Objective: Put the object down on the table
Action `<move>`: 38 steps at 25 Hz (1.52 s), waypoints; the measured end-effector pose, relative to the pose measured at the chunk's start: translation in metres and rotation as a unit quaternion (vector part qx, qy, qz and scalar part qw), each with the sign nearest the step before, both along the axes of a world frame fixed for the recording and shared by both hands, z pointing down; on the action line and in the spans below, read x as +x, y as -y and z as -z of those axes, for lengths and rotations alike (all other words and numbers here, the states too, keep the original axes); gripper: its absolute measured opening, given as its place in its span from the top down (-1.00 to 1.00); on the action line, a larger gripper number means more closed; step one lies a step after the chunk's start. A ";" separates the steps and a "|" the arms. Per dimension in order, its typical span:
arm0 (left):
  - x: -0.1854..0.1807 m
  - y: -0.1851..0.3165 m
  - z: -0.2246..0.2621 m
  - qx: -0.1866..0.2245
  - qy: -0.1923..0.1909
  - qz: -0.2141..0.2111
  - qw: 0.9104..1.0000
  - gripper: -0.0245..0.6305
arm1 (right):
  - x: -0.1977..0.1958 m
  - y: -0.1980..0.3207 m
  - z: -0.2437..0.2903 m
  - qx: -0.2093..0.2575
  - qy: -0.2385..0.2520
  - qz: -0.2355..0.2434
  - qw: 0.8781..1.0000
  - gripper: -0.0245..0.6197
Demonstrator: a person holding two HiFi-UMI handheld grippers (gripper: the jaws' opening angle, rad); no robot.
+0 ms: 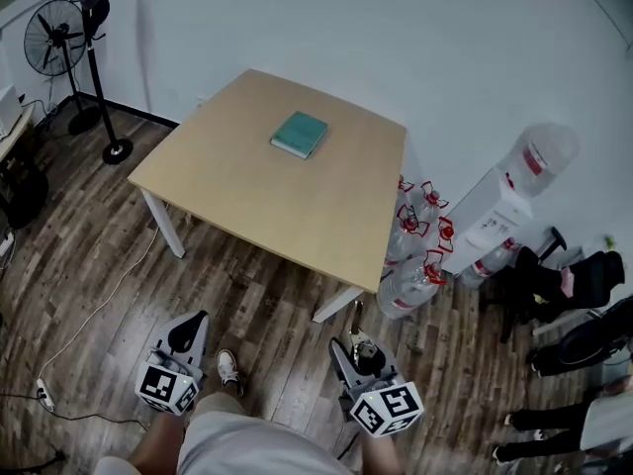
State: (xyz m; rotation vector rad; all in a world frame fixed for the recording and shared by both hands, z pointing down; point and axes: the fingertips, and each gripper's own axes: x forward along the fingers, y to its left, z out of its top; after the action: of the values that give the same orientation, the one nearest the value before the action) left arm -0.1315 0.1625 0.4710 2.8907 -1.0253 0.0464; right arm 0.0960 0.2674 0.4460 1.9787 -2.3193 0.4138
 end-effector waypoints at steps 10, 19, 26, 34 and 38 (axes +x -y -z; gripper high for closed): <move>-0.009 0.155 -0.003 -0.025 -0.017 -0.019 0.999 0.91 | -0.021 0.164 0.024 -0.015 -0.024 0.003 1.000 0.30; 0.005 0.209 -0.013 -0.046 -0.029 -0.045 0.998 0.91 | -0.019 0.211 0.018 -0.041 -0.028 -0.012 0.999 0.30; 0.055 0.221 -0.012 -0.049 -0.031 -0.054 0.997 0.91 | 0.020 0.234 0.008 -0.041 -0.016 -0.013 0.999 0.30; 0.108 0.247 0.021 -0.008 -0.014 -0.038 0.999 0.91 | 0.079 0.266 0.018 -0.013 -0.002 0.009 1.000 0.30; 0.125 0.258 0.029 0.003 -0.008 -0.022 1.000 0.91 | 0.103 0.282 0.020 -0.004 0.004 0.020 1.000 0.30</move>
State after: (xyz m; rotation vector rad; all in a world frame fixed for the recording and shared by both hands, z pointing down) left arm -0.0067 -0.0954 0.4415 2.9132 -0.9609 0.0234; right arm 0.1987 -0.0144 0.4261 1.9270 -2.3542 0.4286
